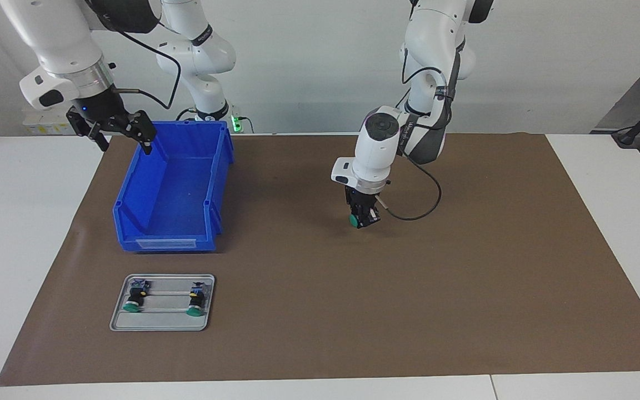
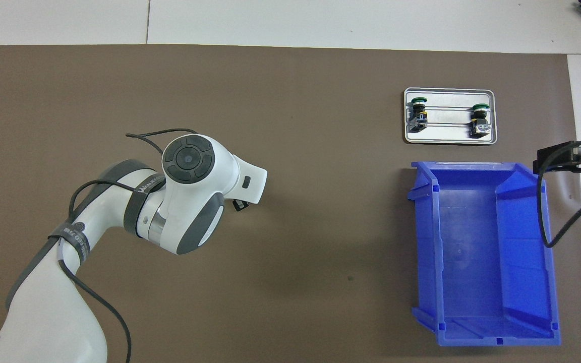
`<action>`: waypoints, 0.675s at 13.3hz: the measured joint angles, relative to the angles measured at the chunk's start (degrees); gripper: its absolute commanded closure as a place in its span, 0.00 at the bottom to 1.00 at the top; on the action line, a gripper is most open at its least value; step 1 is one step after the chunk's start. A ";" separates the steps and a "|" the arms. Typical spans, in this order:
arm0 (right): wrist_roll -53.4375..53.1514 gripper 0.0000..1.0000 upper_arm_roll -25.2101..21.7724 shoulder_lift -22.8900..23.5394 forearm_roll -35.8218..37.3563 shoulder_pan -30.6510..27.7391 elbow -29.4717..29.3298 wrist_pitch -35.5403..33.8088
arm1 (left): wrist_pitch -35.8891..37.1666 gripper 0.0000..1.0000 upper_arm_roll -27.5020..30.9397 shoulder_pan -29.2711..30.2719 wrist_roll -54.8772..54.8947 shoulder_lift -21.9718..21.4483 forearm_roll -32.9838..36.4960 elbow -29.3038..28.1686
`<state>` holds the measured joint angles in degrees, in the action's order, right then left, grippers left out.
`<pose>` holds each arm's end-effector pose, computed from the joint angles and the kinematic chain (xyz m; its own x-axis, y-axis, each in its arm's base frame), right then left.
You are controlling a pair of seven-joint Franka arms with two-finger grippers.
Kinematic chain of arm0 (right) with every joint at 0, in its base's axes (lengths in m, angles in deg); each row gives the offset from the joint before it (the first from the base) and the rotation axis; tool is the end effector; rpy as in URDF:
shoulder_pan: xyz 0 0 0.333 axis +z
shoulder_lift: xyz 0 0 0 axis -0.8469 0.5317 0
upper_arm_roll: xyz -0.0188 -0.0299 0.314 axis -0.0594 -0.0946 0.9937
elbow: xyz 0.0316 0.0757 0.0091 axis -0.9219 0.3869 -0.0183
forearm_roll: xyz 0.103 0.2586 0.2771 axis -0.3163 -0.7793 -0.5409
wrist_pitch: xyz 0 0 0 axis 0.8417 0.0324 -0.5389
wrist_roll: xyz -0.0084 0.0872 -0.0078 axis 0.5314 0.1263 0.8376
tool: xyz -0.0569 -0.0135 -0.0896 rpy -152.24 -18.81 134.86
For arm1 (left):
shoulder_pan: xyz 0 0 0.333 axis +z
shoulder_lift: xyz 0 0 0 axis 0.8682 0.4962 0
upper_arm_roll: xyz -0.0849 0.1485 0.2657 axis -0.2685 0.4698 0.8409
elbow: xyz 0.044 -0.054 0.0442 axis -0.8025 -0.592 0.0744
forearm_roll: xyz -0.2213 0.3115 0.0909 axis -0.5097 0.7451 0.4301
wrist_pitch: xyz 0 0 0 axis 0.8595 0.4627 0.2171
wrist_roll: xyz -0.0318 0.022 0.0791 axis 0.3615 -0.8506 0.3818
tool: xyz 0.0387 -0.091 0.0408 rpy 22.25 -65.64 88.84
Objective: Place and press button with both arms
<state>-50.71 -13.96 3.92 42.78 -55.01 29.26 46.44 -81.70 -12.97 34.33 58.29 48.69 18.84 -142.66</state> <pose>0.5410 -0.0199 0.6256 0.9929 -0.1185 0.0035 -0.1185 -0.9926 0.0258 0.5321 -0.3162 0.3516 0.4074 -0.9103 0.0733 -0.9117 -0.4101 -0.0253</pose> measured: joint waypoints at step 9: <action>0.00 0.00 0.00 0.00 0.00 0.00 0.00 0.00 | -4.92 0.71 -2.07 -9.49 -1.87 -0.33 -5.31 -0.90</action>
<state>-50.71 -13.96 3.92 42.78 -55.01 29.26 46.44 -86.62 -15.04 24.84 56.43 48.36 13.53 -143.55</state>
